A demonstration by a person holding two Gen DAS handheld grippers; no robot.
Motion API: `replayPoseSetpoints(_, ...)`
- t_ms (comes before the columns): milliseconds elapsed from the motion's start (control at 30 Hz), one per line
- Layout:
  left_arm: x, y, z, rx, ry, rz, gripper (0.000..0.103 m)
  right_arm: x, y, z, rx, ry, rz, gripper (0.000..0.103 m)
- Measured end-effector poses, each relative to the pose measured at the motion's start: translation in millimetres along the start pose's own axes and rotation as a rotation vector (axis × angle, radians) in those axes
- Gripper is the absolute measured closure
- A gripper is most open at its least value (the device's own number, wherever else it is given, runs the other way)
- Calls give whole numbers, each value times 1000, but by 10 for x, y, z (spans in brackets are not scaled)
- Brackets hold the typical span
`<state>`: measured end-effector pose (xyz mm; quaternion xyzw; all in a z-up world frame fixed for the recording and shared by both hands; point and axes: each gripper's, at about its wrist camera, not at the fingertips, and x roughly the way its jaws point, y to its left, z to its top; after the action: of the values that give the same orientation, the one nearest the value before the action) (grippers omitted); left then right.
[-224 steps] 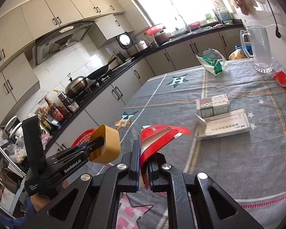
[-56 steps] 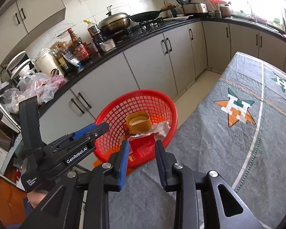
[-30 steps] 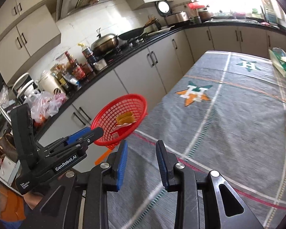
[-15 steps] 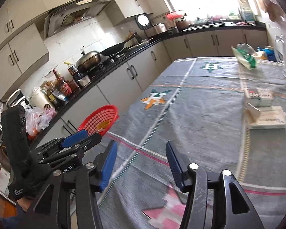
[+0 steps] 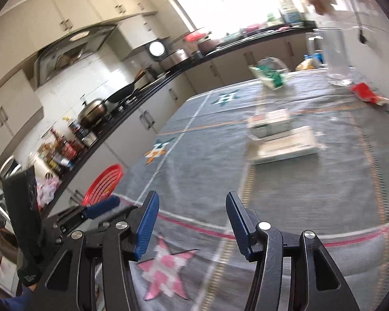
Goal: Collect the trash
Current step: 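Move both grippers back to the table toward the white medicine boxes, then grasp the white medicine box with the right gripper while the left grasps the flat white box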
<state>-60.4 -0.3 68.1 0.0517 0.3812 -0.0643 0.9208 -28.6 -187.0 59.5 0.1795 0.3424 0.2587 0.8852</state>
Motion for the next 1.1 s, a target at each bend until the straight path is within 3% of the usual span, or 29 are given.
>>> replayPoseSetpoints(133, 192, -176, 70, 17, 42, -51, 57, -127, -276, 69, 59, -16, -57, 46)
replayPoseSetpoints(367, 350, -287, 165, 42, 63, -76, 57, -166, -765, 310, 224, -1, -136, 48)
replayPoseSetpoints(433, 378, -276, 191, 46, 68, -80, 57, -95, -864, 420, 260, 17, -119, 49)
replayPoseSetpoints(600, 404, -194, 228, 48, 67, -74, 56, 273, -1216, 770, 357, 85, -149, 61)
replayPoseSetpoints(667, 422, -147, 230, 45, 67, -68, 55, 430, -1335, 861, 360, 93, -214, 64)
replayPoseSetpoints(900, 500, 63, 277, 18, 74, -46, 55, 821, -1537, 928, 337, 118, -247, 72)
replayPoseSetpoints(1000, 539, 143, 310, 2, 78, -33, 55, 907, -1511, 860, 331, 157, -210, 72)
replayPoseSetpoints(1100, 558, 233, 344, -22, 75, -28, 55, 984, -1334, 735, 330, 256, -29, 72)
